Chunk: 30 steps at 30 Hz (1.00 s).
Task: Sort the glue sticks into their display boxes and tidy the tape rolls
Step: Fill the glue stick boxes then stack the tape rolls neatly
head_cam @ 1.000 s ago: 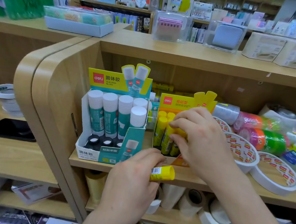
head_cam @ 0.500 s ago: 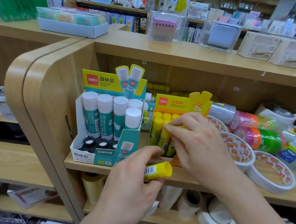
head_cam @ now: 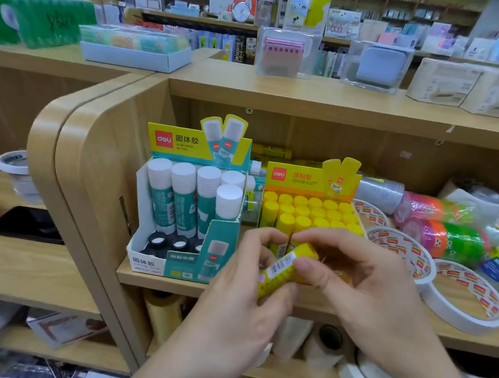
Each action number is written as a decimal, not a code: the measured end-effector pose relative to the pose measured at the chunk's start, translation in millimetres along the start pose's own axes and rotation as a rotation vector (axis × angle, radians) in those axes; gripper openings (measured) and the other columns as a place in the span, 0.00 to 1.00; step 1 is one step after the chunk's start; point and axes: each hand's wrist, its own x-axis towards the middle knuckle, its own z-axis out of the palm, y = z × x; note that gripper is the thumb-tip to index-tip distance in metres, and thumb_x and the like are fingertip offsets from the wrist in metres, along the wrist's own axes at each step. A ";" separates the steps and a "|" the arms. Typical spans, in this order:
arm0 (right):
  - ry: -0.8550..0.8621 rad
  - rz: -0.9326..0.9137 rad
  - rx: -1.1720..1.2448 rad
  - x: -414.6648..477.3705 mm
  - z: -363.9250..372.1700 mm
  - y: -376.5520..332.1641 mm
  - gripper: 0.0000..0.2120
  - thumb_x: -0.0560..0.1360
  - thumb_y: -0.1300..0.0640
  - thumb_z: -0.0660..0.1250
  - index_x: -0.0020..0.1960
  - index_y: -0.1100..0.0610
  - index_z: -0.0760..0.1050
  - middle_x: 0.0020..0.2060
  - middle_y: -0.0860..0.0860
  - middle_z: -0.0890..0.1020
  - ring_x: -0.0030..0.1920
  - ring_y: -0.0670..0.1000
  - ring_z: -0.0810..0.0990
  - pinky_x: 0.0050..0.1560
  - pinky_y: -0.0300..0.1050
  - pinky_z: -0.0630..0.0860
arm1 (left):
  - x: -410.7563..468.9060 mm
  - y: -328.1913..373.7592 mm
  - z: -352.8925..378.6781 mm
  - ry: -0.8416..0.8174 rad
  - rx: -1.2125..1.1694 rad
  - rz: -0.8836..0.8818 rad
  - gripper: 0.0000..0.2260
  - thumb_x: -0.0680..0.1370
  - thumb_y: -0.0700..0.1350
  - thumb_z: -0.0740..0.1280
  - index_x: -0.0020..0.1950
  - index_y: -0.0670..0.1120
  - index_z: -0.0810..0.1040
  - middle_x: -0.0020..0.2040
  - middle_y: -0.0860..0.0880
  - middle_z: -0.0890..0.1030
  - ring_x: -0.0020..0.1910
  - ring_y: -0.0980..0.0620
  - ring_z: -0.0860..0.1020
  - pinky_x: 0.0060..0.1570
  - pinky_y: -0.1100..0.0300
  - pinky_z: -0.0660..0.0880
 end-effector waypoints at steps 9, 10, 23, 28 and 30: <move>0.012 0.124 0.277 0.9 -8.2 5.9 0.17 0.65 0.37 0.73 0.47 0.47 0.77 0.40 0.53 0.85 0.42 0.52 0.83 0.44 0.54 0.77 | 10.7 39.8 -23.3 0.344 -0.115 0.170 0.12 0.65 0.44 0.75 0.48 0.52 0.82 0.44 0.53 0.85 0.43 0.56 0.83 0.43 0.66 0.79; 0.041 0.099 0.189 2.7 -9.8 5.4 0.13 0.68 0.40 0.72 0.47 0.47 0.77 0.41 0.50 0.84 0.44 0.49 0.83 0.43 0.49 0.78 | 13.8 40.5 -27.7 0.345 0.012 0.219 0.11 0.68 0.45 0.75 0.49 0.52 0.83 0.45 0.55 0.84 0.45 0.57 0.82 0.45 0.66 0.79; -0.118 -0.183 -0.655 33.5 -11.7 23.3 0.15 0.76 0.50 0.61 0.61 0.51 0.78 0.59 0.46 0.80 0.61 0.51 0.76 0.54 0.58 0.76 | 54.0 22.9 -32.7 0.256 1.090 0.404 0.07 0.66 0.46 0.78 0.42 0.53 0.84 0.39 0.54 0.83 0.46 0.50 0.82 0.55 0.50 0.60; -0.114 -0.217 -0.691 33.9 -13.9 26.2 0.13 0.75 0.51 0.62 0.57 0.51 0.80 0.56 0.45 0.82 0.58 0.51 0.79 0.51 0.58 0.77 | 59.0 20.5 -33.5 0.192 1.074 0.341 0.10 0.65 0.48 0.79 0.44 0.55 0.84 0.39 0.53 0.84 0.45 0.50 0.82 0.53 0.50 0.60; -0.111 -0.223 -0.700 33.7 -13.6 25.9 0.13 0.75 0.52 0.62 0.57 0.51 0.80 0.55 0.45 0.82 0.57 0.51 0.79 0.51 0.57 0.78 | 60.1 16.5 -30.4 0.164 1.123 0.340 0.10 0.65 0.48 0.79 0.43 0.55 0.84 0.38 0.54 0.84 0.45 0.50 0.82 0.54 0.49 0.61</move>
